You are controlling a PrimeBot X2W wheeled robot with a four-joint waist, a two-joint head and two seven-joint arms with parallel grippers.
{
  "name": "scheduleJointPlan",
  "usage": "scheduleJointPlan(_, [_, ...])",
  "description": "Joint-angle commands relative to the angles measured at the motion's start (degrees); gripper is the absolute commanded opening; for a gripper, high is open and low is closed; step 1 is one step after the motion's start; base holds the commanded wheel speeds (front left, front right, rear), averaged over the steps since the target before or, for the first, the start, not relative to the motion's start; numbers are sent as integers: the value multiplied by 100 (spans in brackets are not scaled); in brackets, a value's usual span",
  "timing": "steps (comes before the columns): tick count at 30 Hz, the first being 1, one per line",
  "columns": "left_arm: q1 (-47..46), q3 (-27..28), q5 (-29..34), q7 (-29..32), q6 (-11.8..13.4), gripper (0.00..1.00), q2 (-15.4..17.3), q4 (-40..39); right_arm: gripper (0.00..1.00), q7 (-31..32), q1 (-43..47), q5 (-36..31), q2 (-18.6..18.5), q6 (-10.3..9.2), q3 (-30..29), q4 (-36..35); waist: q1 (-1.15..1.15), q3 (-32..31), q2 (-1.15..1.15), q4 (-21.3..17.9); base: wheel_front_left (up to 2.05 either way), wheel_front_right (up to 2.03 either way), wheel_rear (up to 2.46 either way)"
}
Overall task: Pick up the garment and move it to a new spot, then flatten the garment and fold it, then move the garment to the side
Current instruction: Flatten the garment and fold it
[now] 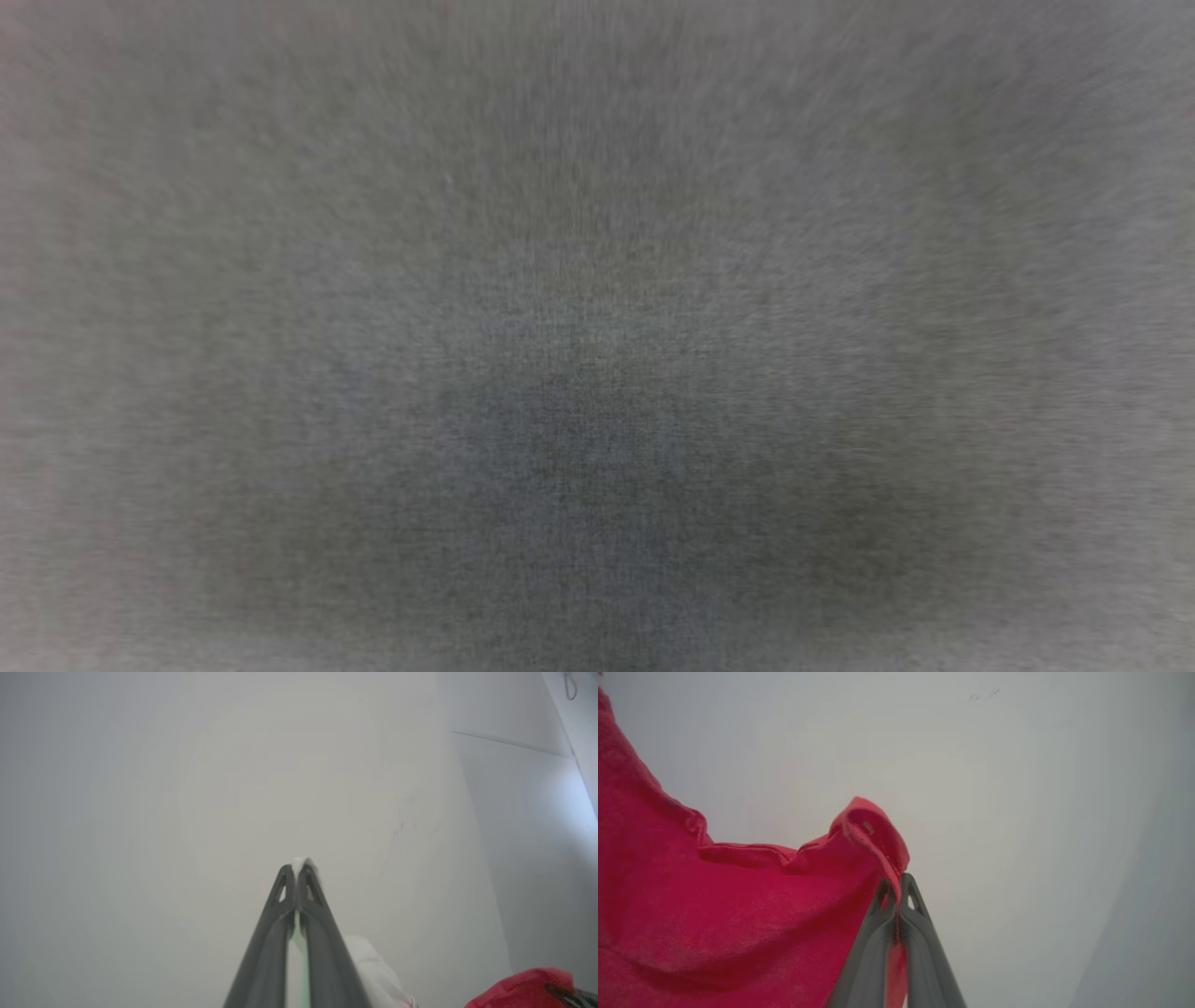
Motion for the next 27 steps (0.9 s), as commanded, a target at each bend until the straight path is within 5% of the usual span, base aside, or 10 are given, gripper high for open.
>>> scheduleJointPlan(1, [139, 268, 122, 6, 13, 0, -58, -169, 0, 0, 260, -295, 104, -6, -346, -296, 0, 1430, 0, 159, 0, 0, 0])
scheduleJointPlan(8, [792, 1160, 784, 5, -134, 0, -362, -726, 0, -1, 1073, -1554, 541, -6, -1458, -1243, 0, 1937, 0, 355, 0, 0, 0])
scheduleJointPlan(13, [1398, 1399, 924, 4, -153, 0, -514, -613, 0, -1, 1443, -1871, 782, -6, -1651, -1060, 0, 1889, 0, 442, 0, 0, 0])
scheduleJointPlan(20, [2015, 887, 437, 4, -158, 0, -592, -436, 0, -3, 1576, -1612, 720, -6, -1467, -531, 0, 1425, 0, 681, 0, 0, 0])
scheduleJointPlan(27, [2720, -194, -611, 359, -152, 0, -300, -526, 0, -1, 1810, -515, 463, -6, -913, 274, 0, 640, 0, 859, 0, 0, 0])
